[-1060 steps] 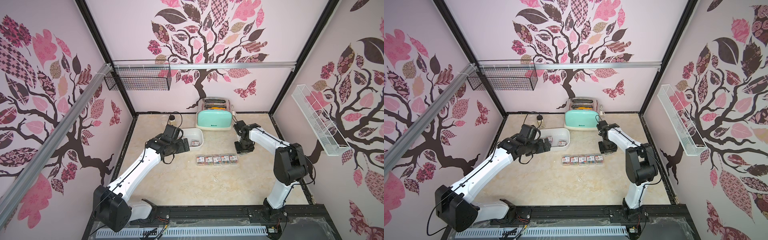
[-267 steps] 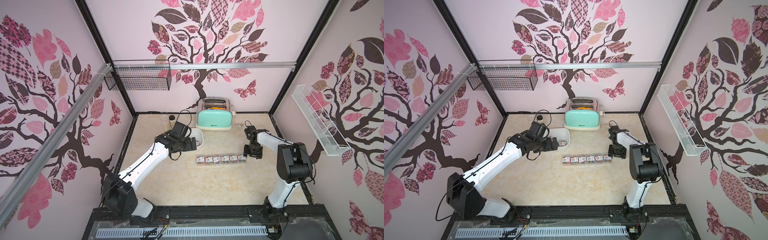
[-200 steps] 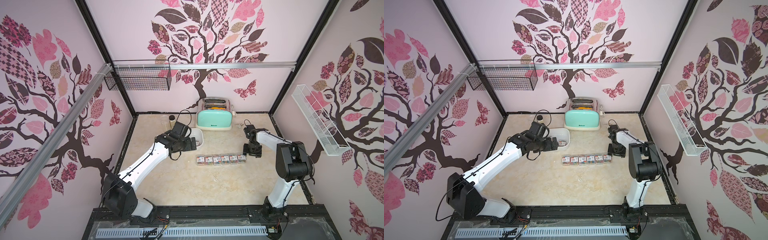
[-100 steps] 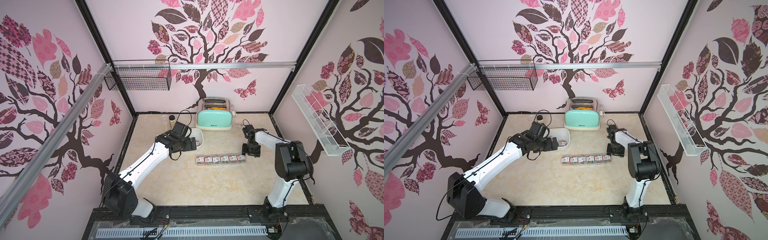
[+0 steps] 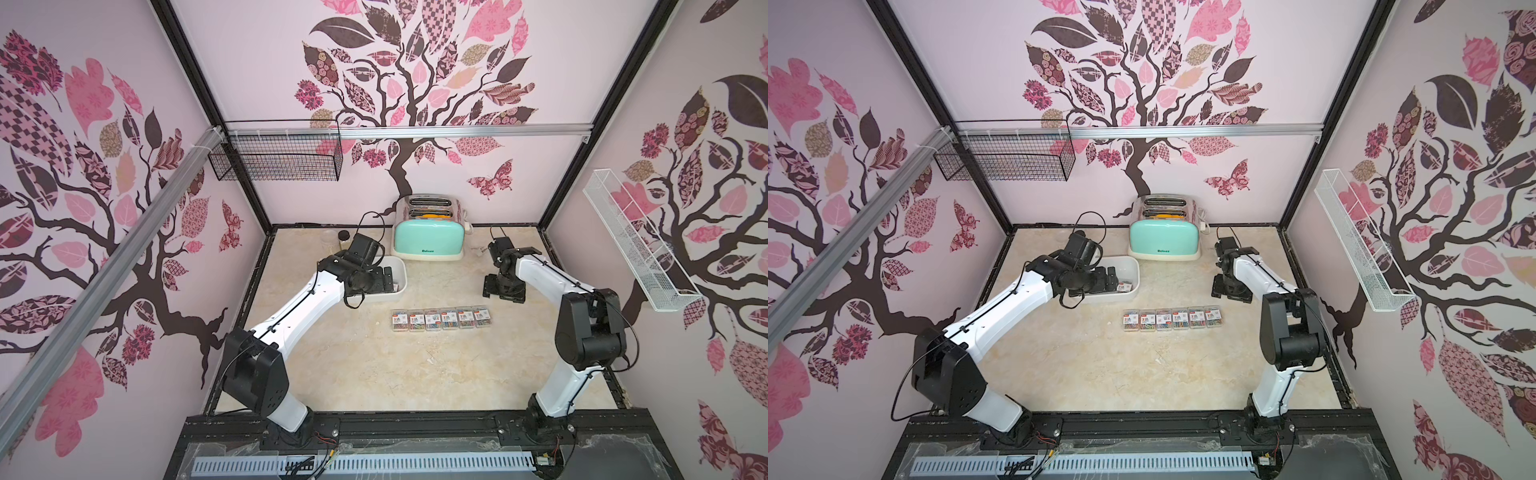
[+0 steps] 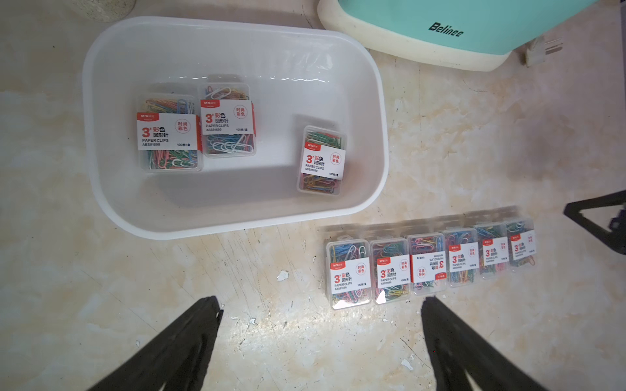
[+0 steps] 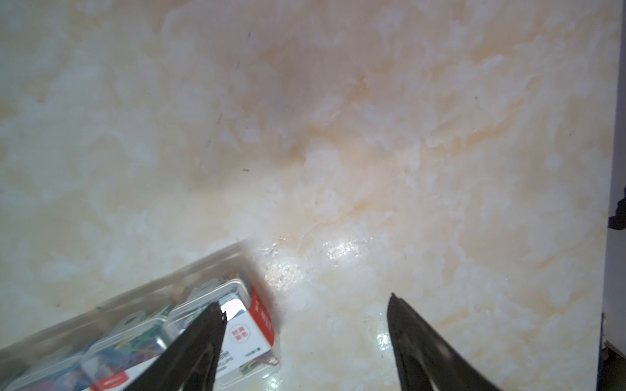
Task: Take the paper clips out of the storage box
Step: Adjust the boxed paper clips at the center of the board, then pick up the boxed paper clips from the storage box.
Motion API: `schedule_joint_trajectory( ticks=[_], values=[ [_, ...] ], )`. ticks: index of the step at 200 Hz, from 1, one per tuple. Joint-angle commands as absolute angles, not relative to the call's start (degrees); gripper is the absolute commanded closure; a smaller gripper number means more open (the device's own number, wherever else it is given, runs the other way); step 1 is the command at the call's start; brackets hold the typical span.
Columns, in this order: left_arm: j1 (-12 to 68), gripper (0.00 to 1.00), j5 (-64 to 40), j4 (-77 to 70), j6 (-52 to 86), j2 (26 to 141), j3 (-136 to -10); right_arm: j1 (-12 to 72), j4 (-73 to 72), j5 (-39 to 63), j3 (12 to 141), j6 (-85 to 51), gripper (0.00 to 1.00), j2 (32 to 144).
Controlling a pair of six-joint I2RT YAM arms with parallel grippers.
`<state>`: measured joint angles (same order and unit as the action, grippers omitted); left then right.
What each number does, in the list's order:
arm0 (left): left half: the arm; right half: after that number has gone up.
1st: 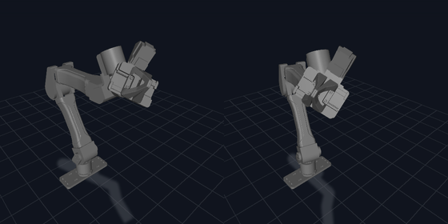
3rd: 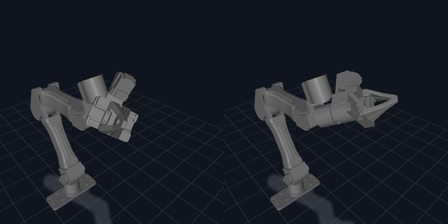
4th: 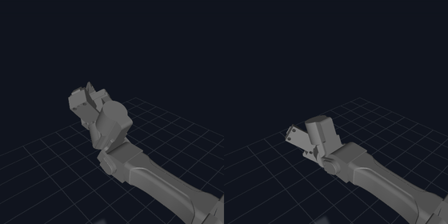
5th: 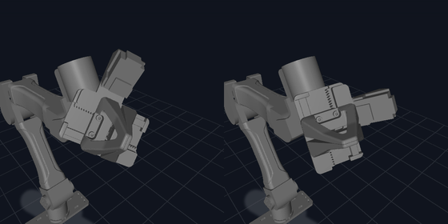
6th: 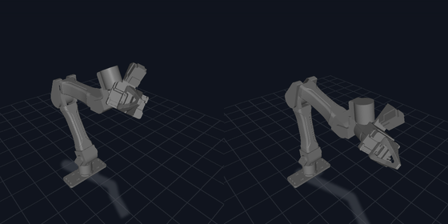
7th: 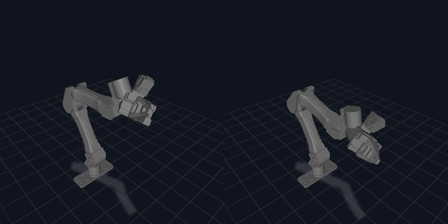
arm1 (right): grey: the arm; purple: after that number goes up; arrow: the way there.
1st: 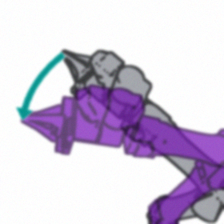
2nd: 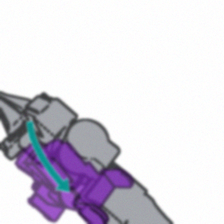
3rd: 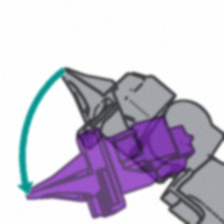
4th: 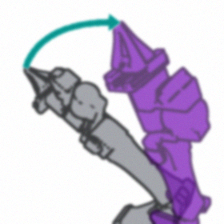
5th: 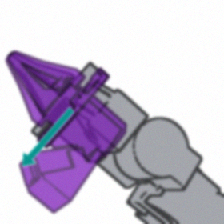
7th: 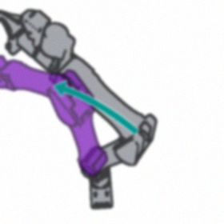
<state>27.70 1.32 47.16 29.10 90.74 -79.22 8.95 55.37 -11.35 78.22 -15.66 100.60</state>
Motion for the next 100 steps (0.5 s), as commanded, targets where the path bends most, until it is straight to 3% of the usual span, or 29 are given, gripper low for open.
schedule_joint_trajectory(
  ticks=[1,48,100],
  values=[
    [26.04,0.02,2.59,48.35,27.24,92.42,-81.01,11.98,58.28,-9.25,81.05,-15.14,0.15,96.09],
    [23.30,0.05,5.13,47.23,24.41,99.60,-84.14,15.46,60.60,-3.92,82.91,-14.30,0.01,92.02],
    [21.74,0.10,6.90,46.71,23.38,110.85,-91.44,17.98,62.07,0.24,85.66,-11.55,0.01,88.22]
  ],
)
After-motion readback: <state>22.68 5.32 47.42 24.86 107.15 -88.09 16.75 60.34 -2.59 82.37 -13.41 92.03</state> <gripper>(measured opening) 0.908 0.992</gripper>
